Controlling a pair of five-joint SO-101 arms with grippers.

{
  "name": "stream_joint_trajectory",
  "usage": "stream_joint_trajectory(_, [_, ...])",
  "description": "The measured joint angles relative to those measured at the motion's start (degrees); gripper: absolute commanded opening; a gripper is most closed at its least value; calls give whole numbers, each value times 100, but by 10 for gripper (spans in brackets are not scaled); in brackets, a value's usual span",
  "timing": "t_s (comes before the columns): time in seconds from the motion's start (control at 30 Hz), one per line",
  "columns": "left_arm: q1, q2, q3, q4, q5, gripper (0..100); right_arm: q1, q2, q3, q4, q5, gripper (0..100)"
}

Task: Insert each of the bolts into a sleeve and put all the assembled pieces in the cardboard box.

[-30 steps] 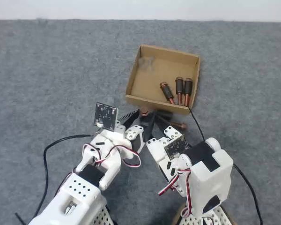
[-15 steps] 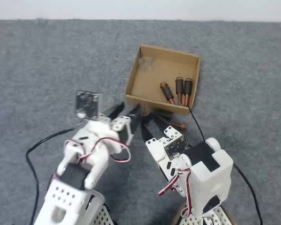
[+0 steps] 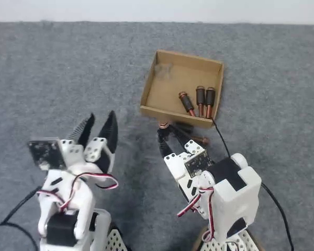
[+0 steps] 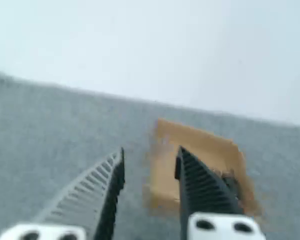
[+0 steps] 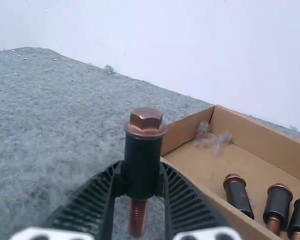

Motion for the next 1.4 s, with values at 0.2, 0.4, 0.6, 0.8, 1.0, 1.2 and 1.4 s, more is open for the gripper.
stream_joint_trajectory(0.2, [-941, 0, 123, 0, -97, 155, 9, 0, 0, 0, 0, 7])
stream_joint_trajectory(0.4, [-1723, 0, 1002, 0, -255, 2, 9, 0, 0, 0, 0, 7])
stream_joint_trajectory(0.6, [-2057, 0, 1477, 0, -255, 10, 9, 0, 0, 0, 0, 7])
stream_joint_trajectory(0.8, [-1899, 0, 2048, 0, -607, 11, 9, 0, 0, 0, 0, 7])
stream_joint_trajectory(1.0, [-1380, 0, 2268, 308, -1143, 11, 9, 0, 0, 0, 0, 7])
stream_joint_trajectory(1.2, [-1486, 0, 2268, 360, -1248, 11, 264, 0, 0, 0, 0, 7])
stream_joint_trajectory(1.4, [-1618, 0, 2268, 360, -1266, 11, 800, 0, -211, -211, 0, 7])
